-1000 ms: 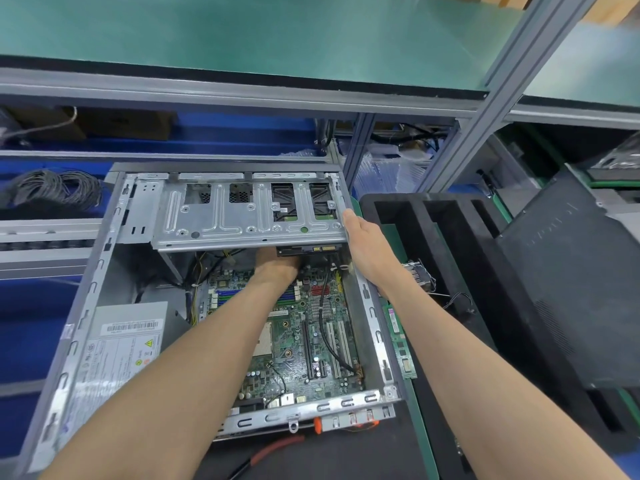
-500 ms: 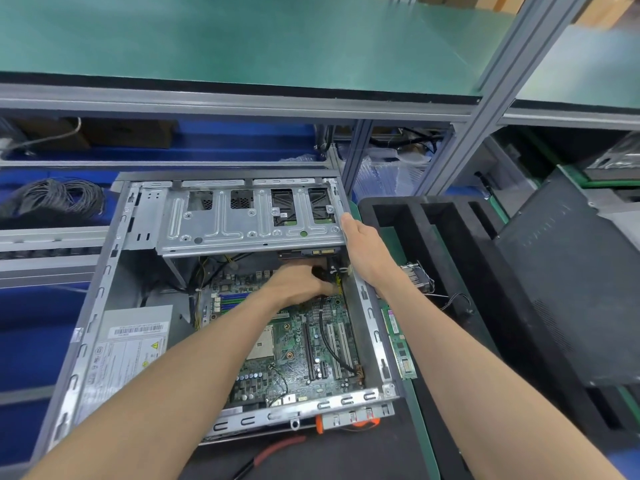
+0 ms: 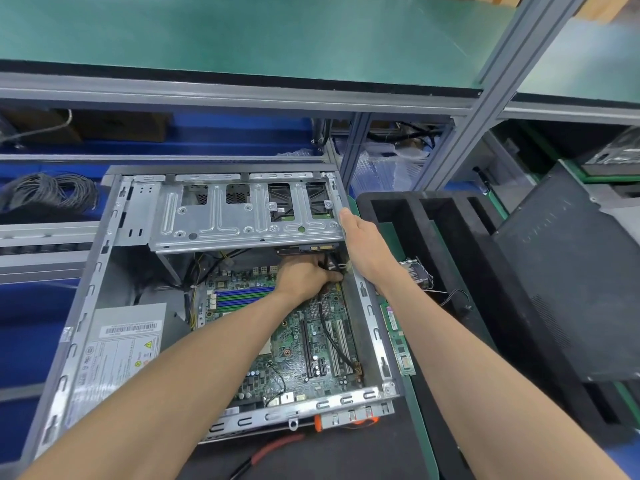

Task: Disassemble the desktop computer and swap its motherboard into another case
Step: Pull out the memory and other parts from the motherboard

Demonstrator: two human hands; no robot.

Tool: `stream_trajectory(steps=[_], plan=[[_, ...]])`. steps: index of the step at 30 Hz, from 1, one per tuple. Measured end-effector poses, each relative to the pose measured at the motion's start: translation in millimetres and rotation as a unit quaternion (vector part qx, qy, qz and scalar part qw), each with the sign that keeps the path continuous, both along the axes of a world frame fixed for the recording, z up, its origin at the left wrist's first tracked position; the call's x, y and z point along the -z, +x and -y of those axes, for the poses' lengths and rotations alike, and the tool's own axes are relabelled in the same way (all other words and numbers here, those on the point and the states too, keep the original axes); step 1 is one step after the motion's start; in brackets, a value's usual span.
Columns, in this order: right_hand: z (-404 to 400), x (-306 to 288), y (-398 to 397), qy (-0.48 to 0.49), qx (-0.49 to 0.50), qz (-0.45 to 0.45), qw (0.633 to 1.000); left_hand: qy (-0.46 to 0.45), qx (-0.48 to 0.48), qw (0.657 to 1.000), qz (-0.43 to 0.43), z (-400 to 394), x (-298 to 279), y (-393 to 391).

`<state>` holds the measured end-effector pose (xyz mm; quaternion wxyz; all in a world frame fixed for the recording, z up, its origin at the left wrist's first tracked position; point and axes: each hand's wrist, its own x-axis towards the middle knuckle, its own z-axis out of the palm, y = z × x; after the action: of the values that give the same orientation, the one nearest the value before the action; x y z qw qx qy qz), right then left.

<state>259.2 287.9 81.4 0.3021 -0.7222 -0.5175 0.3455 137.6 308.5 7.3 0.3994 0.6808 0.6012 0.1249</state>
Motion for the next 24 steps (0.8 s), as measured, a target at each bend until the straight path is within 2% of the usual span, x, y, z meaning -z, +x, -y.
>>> stream_trajectory(steps=[3,8,24], plan=[[-0.5,0.2,0.4,-0.001,0.0,0.0,1.0,-0.018,0.015,1.0,-0.015,-0.2,-0.4,0.7],[-1.0,-0.5,0.5,-0.003,-0.002,-0.003,1.0,0.029,0.014,0.999,-0.01,3.0,-1.5,3.0],[-0.2,-1.4,-0.6,-0.008,0.007,-0.01,1.0,0.007,-0.015,1.0,-0.007,3.9,-1.5,6.3]])
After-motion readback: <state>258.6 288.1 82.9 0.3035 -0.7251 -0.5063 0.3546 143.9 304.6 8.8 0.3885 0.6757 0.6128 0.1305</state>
